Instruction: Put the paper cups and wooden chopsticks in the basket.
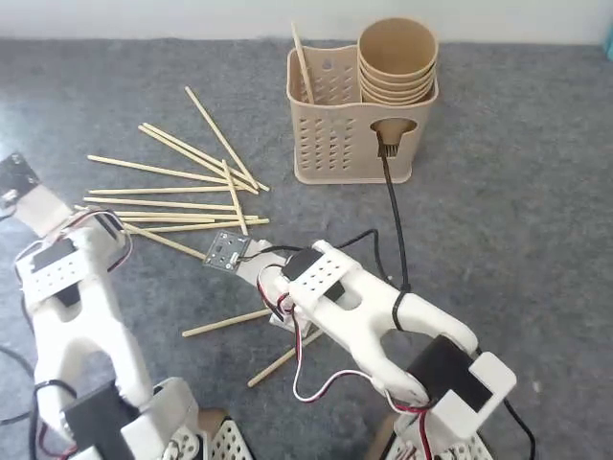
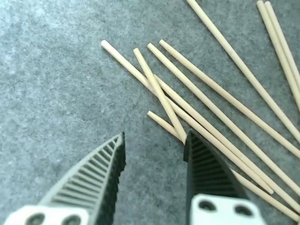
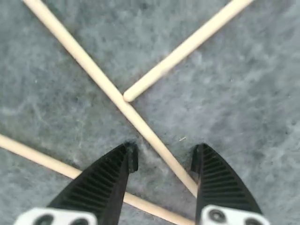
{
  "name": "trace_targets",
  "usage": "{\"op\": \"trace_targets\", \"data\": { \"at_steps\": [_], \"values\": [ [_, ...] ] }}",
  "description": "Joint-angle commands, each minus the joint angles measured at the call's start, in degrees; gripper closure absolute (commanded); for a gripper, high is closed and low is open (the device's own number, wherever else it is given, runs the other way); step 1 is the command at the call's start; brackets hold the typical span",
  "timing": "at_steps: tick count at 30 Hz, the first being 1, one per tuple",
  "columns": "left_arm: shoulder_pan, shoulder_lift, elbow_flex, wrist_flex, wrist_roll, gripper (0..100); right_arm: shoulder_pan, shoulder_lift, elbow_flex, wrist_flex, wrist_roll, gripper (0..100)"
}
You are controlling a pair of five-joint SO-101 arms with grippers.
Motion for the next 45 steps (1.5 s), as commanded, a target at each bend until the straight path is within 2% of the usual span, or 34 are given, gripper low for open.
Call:
{"op": "trace_targets", "data": {
  "at_steps": [1,4,6,9,14,18,23,28,32,35,38,41,45],
  "values": [
    [-0.4,-0.3,-1.3,-1.3,0.4,81,0.1,-0.4,-3.3,-1.2,1.8,85.4],
    [-0.4,-0.3,-1.3,-1.3,0.4,81,0.1,-0.4,-3.3,-1.2,1.7,99.8],
    [-0.4,-0.3,-1.3,-1.3,0.4,81,0.8,-0.4,-3.2,-0.7,1.6,96.1],
    [-0.4,-0.3,-1.3,-1.3,0.4,81,1.5,-1.0,-3.2,-0.2,1.5,99.5],
    [-0.4,-0.3,-1.3,-1.3,0.4,81,2.7,-4.6,-7.7,9.5,1.4,99.1],
    [-0.4,-0.3,-1.3,-1.3,0.4,81,4.1,-13.1,-11.8,17.1,1.4,99.1],
    [-0.4,-0.3,-1.3,-1.3,0.4,81,4.4,-28.3,-15.8,21.3,1.3,99.1],
    [-0.3,-0.3,-1.2,-1.3,0.4,81,4.8,-41.7,-18.6,18.9,-3.5,99.1],
    [-0.3,-0.3,-1.1,-1.3,0.4,81,5.2,-48.2,-18.5,12.4,-8.1,99.1],
    [-0.3,-0.3,-1.1,-1.3,0.4,81,8.7,-48.8,-18.5,8.3,-11.5,99.1],
    [-0.3,-0.3,-1.0,-1.3,0.4,81,10.1,-48.0,-15.5,8.1,-11.9,99.0],
    [-0.4,-0.3,-1.0,-1.3,0.4,81,8.0,-46.2,-9.2,9.5,-12.0,98.8],
    [-0.4,-0.3,-1.0,-1.3,0.4,81,5.1,-42.6,-0.7,4.4,-12.4,98.6]
  ]
}}
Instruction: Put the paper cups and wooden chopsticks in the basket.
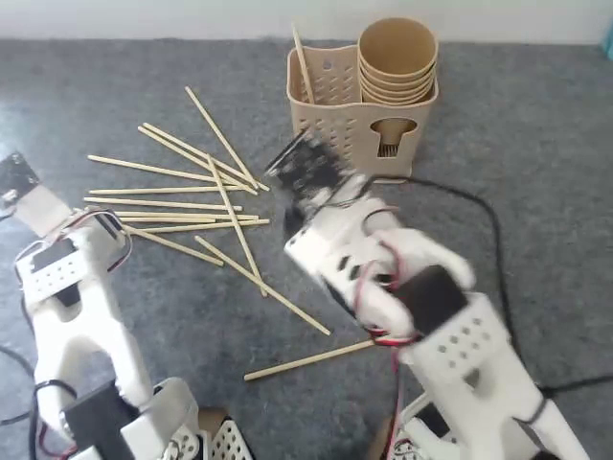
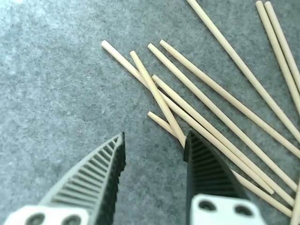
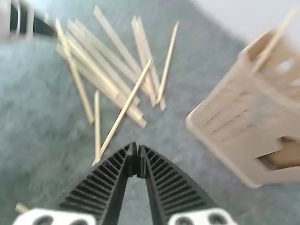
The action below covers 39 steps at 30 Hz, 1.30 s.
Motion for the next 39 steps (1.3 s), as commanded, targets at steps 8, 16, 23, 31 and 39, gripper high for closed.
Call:
{"op": "trace_targets", "data": {
  "at_steps": [8,16,23,31,39],
  "values": [
    [-0.4,-0.3,-1.2,-1.3,0.5,81,-7.4,17.9,9.7,-16.7,-5.1,83.1],
    [-2.3,-0.3,-1.2,-3.1,2.5,81,-7.8,34.2,9.7,-28.9,-8.7,89.4],
    [-2.3,-0.3,-1.2,-3.1,2.5,81,-9.8,39.6,5.2,-25.7,-8.7,89.3],
    [-2.3,-0.3,-1.1,-3.1,2.5,81,-11.6,40.2,4.1,-25.4,-8.8,89.3],
    [-2.3,-0.3,-1.0,-3.1,2.5,81,-10.9,47.0,2.2,-26.9,-8.7,89.9]
  ]
}}
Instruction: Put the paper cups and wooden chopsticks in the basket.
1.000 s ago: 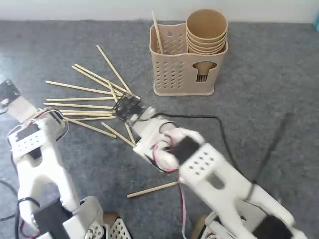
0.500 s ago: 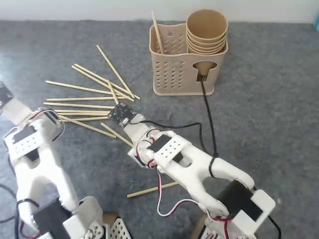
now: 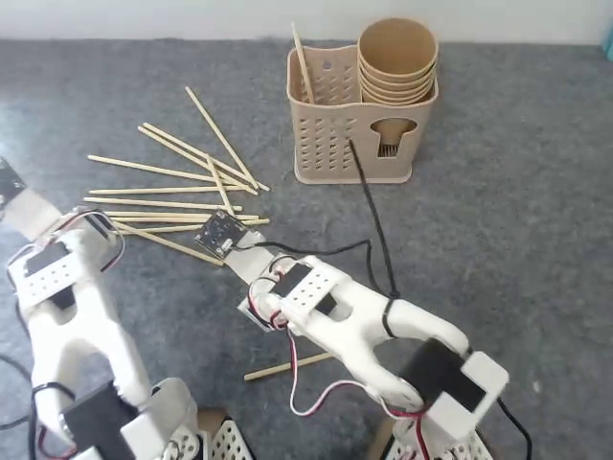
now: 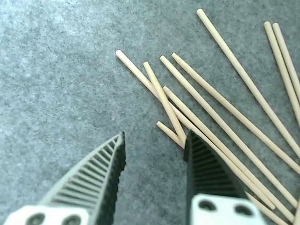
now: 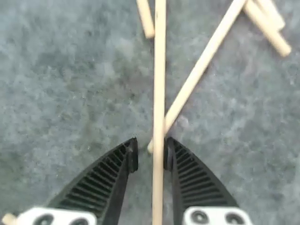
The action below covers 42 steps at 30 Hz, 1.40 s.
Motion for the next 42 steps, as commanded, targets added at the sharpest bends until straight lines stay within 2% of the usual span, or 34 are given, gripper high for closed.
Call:
{"op": "trace_targets", "data": {
  "at_steps": [1,4,8,18,27,32,38,42],
  "values": [
    [-0.3,-0.3,-1.0,-1.2,0.4,81,0.0,0.8,-4.1,-0.7,-0.6,90.8],
    [-0.3,-0.3,-1.0,-1.2,0.4,81,0.3,0.7,-4.5,-0.7,-0.6,99.8],
    [-0.1,-0.2,-0.9,-1.2,0.4,81,0.4,-3.8,-4.7,4.1,-0.6,99.3],
    [0.0,-0.2,-0.9,-1.2,0.4,81,0.8,-29.2,-4.7,16.0,-0.4,99.1],
    [0.1,-0.2,-0.9,-1.2,0.4,81,9.9,-50.0,-4.7,16.3,-0.5,99.1],
    [0.1,-0.2,-0.9,-1.2,0.4,81,14.6,-56.5,-4.3,12.2,-0.6,99.1],
    [0.1,-0.2,-0.8,-1.2,0.4,81,20.1,-56.9,-4.1,2.0,-1.1,99.1],
    [0.1,-0.2,-0.8,-1.2,0.4,81,23.7,-56.9,-1.8,-10.7,-7.8,99.1]
  ]
}}
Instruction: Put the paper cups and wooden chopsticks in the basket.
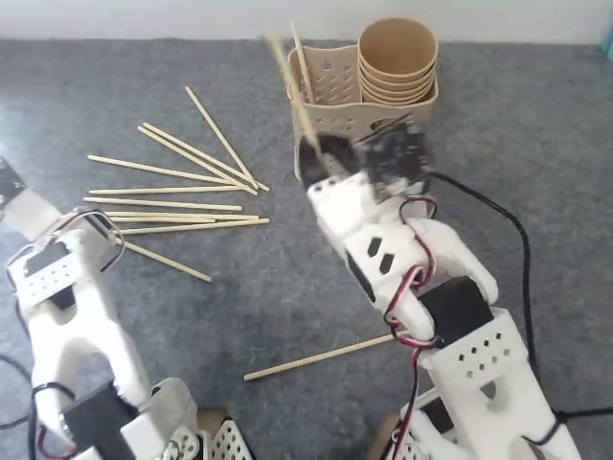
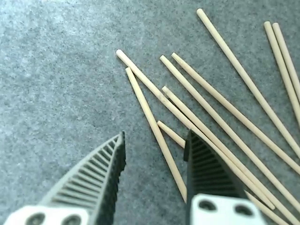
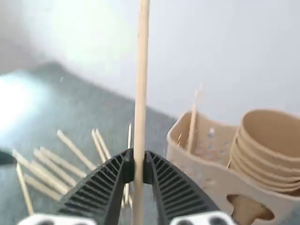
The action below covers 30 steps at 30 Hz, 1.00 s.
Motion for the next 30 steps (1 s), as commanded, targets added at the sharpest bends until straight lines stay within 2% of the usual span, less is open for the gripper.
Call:
{"op": "trace_targets", "data": {
  "at_steps": [1,6,13,16,30],
  "values": [
    [0.1,-0.2,-0.8,-1.2,0.4,81,4.0,-2.0,1.3,-14.6,-5.8,99.1],
    [0.1,-0.2,-0.8,-1.2,0.4,81,7.3,1.3,8.1,-38.8,-7.4,99.1],
    [0.1,-0.2,-0.8,-1.2,0.4,81,11.1,18.3,3.2,-53.8,-7.6,99.1],
    [0.2,-0.2,-0.8,-1.2,0.4,81,11.8,24.9,-2.1,-56.2,-7.7,99.1],
    [1.1,-0.2,-0.4,-1.2,0.4,81,12.9,55.9,-32.4,-55.8,-7.5,99.1]
  ]
}}
